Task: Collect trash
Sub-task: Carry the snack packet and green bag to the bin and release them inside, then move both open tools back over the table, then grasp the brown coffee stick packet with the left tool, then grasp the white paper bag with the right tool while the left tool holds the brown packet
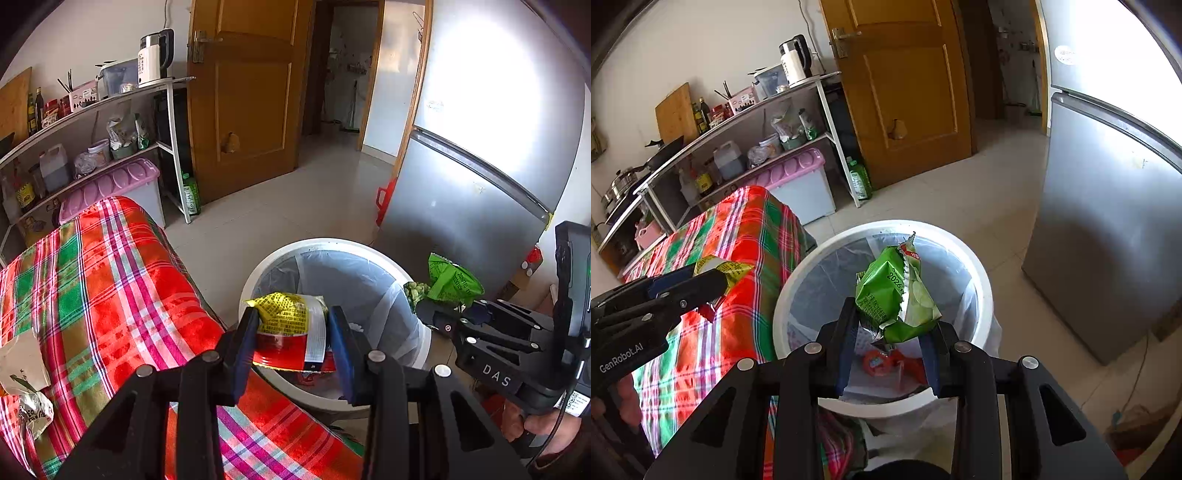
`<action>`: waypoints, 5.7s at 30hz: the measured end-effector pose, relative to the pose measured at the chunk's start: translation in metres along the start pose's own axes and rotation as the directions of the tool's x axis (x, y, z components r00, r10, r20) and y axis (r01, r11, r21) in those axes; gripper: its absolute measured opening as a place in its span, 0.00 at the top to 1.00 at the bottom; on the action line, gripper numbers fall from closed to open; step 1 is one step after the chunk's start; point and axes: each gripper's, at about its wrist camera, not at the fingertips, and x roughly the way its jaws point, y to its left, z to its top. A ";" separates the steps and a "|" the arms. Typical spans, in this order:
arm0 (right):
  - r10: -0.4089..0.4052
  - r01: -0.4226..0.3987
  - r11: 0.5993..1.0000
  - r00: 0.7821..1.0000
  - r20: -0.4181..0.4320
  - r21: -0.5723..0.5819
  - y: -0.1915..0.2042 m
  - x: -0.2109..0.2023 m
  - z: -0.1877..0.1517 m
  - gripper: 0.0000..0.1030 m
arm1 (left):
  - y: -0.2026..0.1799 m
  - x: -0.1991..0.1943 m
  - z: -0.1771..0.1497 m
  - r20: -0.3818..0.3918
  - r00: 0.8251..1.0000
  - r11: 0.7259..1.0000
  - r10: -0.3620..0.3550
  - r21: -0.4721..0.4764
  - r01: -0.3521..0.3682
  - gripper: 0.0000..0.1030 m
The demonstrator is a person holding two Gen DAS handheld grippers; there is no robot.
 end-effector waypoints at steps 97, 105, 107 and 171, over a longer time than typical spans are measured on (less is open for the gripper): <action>0.287 -0.320 0.866 0.947 -0.142 -0.384 0.296 0.056 -0.019 0.48 | 0.263 -0.101 -0.147 -0.113 0.952 0.885 0.283 -0.353 -0.305 0.42; 0.319 -0.368 0.836 0.929 -0.186 -0.407 0.323 0.071 -0.019 0.48 | 0.271 -0.107 -0.149 -0.117 0.948 0.883 0.297 -0.345 -0.319 0.76; 0.328 -0.383 0.828 0.923 -0.201 -0.408 0.329 0.077 -0.019 0.48 | 0.276 -0.108 -0.150 -0.116 0.950 0.881 0.291 -0.355 -0.313 0.77; 0.539 -0.605 0.742 0.794 -0.281 -0.288 0.326 0.085 -0.020 0.97 | 0.281 -0.115 -0.150 -0.096 0.951 0.873 0.293 -0.379 -0.307 0.77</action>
